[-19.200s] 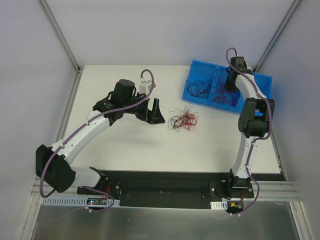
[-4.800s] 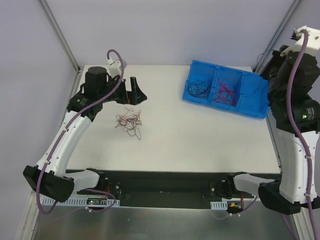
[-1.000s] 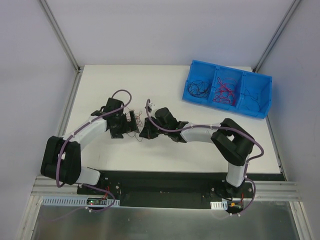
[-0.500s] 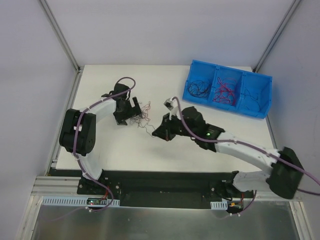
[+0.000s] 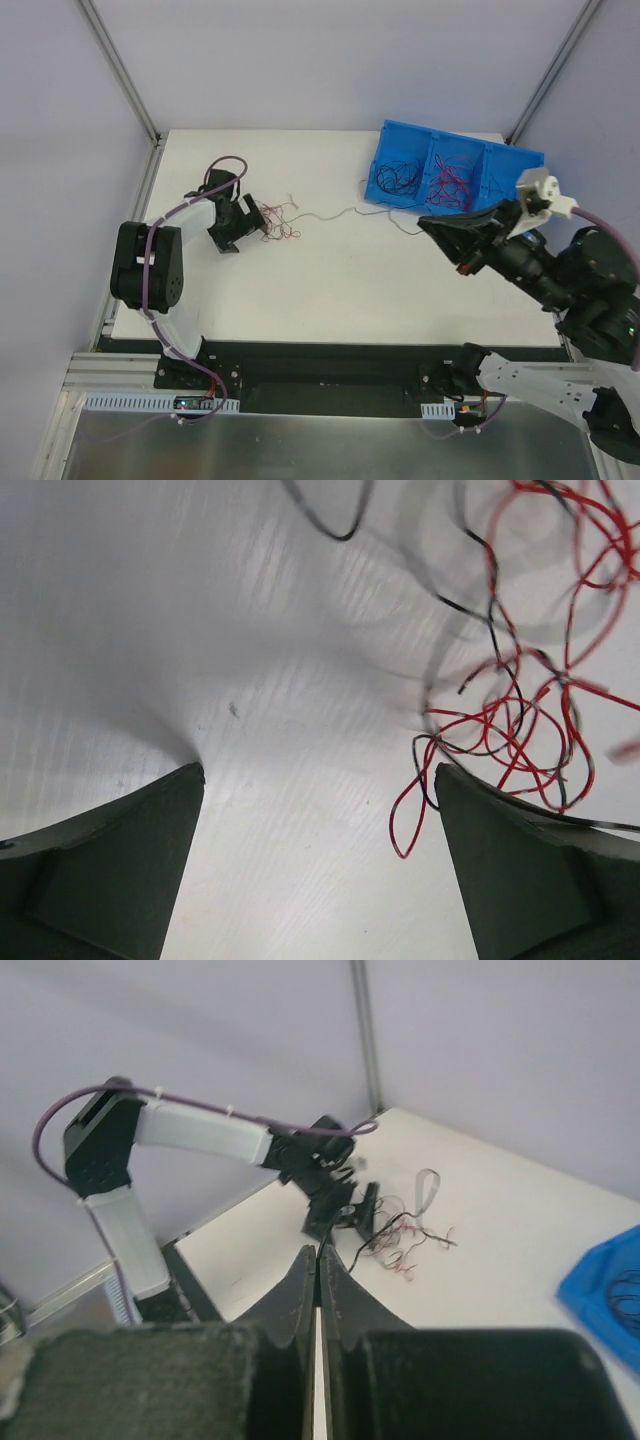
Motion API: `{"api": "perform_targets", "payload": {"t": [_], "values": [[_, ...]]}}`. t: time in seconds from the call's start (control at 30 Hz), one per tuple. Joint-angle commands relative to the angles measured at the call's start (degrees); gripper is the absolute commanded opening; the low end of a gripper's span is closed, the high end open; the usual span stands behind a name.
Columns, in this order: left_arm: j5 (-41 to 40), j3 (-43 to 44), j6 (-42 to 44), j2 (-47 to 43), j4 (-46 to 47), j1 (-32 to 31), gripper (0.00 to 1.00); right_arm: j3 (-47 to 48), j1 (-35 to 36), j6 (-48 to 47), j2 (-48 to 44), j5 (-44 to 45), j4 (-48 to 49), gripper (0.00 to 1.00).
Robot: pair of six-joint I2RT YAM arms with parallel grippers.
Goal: Untangle the cables
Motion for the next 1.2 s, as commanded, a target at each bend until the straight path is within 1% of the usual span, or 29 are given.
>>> {"api": "perform_targets", "payload": {"t": [0.0,0.07,0.23,0.33,0.4,0.47,0.57,0.63,0.7,0.8,0.87,0.93,1.0,1.1,1.17], "values": [[-1.1,-2.9,-1.0,-4.9,-0.6,0.1,0.99,4.8,0.1,-6.8,-0.6,12.0,-8.3,0.01],[-2.0,-3.7,-0.3,-5.9,-0.5,0.1,0.99,7.6,0.1,-7.8,-0.4,15.4,-10.6,0.0],[-1.9,-4.3,-0.2,-6.7,-0.5,0.5,0.99,10.1,0.1,-9.5,-4.8,17.2,-8.8,0.0],[-1.2,-4.4,-0.3,-7.6,-0.5,0.5,0.99,9.5,0.1,-9.5,-5.4,18.7,-8.6,0.0],[1.5,-4.5,0.4,-9.2,-0.2,0.4,0.99,8.5,0.1,-8.9,-4.5,19.0,-9.1,0.0],[7.1,-5.5,4.0,-12.2,2.6,-0.3,0.97,7.6,0.1,-8.1,-3.0,18.6,-9.4,0.0],[6.7,-7.6,8.3,-19.5,3.5,-3.8,0.98,7.5,0.1,-7.3,-1.2,17.6,-8.9,0.0],[6.7,-9.7,9.7,-24.3,3.9,-5.3,0.99,7.7,0.1,-7.3,-0.5,16.8,-8.3,0.0],[9.1,-11.4,10.3,-29.3,5.0,-6.4,0.99,8.2,0.1,-7.4,0.1,16.2,-7.6,0.0],[12.5,-12.3,10.4,-32.1,6.1,-9.1,0.99,9.1,0.1,-7.6,1.1,15.9,-7.4,0.0],[15.4,-11.5,8.1,-31.8,6.1,-11.4,0.99,9.4,0.1,-7.5,1.3,15.8,-7.4,0.01],[19.0,-9.9,4.0,-29.8,6.5,-14.3,0.98,9.4,0.1,-7.5,1.2,15.8,-7.3,0.0],[19.8,-9.0,-0.7,-27.2,6.4,-17.1,0.95,9.3,0.1,-7.2,1.1,15.8,-7.2,0.0],[21.2,-9.9,-13.9,-23.6,6.6,-18.2,0.9,9.0,0.1,-6.8,0.6,15.8,-7.0,0.0],[24.0,-10.5,-20.1,-21.0,9.7,-18.3,0.89,8.7,0.1,-6.5,0.2,15.8,-7.0,0.0]]}}
